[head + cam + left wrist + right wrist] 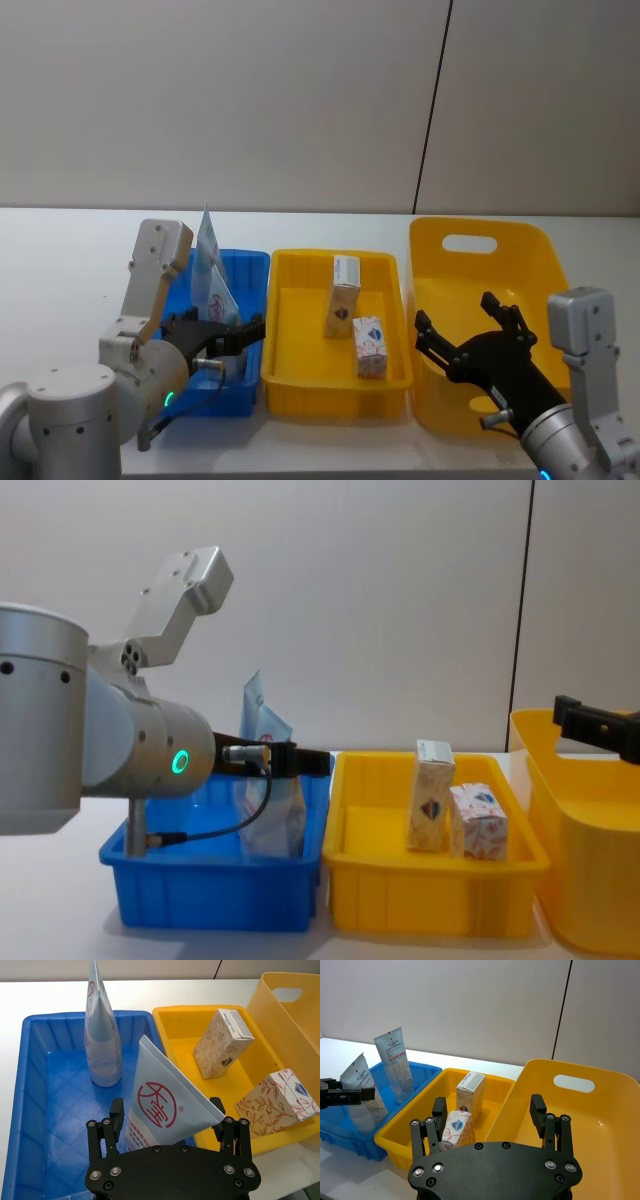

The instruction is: Bimanual collaborative sorting of washing and personal care products

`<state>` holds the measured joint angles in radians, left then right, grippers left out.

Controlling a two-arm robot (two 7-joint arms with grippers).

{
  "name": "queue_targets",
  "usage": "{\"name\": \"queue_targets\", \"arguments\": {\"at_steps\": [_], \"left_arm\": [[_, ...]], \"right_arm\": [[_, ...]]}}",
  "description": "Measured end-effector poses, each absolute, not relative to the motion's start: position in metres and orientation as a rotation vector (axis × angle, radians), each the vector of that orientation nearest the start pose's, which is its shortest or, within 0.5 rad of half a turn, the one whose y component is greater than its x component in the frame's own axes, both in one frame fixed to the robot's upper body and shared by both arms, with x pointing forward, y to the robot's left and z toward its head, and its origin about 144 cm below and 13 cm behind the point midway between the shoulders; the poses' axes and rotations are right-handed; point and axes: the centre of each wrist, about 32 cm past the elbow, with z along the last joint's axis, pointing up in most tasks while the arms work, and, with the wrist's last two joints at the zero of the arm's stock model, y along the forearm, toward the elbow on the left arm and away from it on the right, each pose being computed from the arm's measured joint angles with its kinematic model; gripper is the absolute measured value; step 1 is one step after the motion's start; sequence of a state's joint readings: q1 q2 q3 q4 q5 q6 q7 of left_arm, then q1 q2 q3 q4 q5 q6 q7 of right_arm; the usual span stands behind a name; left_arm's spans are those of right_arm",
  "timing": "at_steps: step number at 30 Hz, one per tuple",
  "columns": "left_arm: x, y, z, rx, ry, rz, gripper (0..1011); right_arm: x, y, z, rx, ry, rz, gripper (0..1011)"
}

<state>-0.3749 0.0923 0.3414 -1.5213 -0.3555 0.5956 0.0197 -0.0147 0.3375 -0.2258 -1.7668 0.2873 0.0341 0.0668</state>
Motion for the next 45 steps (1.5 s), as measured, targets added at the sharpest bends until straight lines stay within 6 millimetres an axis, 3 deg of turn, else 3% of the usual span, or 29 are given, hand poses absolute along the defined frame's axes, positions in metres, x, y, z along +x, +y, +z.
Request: {"name": "queue_targets", "arguments": {"at_steps": [6, 11, 27, 45], "left_arm": [[0.5362, 0.1461, 1.2468, 0.205, 0.307, 1.17, 997], [0.5361, 0.1461, 1.2466, 0.206, 0.308, 1.17, 905], [0.5359, 0.1461, 1.2461, 0.207, 0.308, 1.171, 414], [0.5357, 0.149, 1.2467, 0.199, 0.295, 1.165, 280]], "right_arm": [[0.4433, -0.2371, 1.1887, 0.026, -0.075, -1.229, 1003], [0.4433, -0.2371, 1.1887, 0.026, -0.075, -1.23, 1003], [0.4433, -0.2371, 1.1887, 0.026, -0.075, -1.23, 1003], [0.4433, -0.2371, 1.1887, 0.026, -0.075, -1.23, 1003]]}}
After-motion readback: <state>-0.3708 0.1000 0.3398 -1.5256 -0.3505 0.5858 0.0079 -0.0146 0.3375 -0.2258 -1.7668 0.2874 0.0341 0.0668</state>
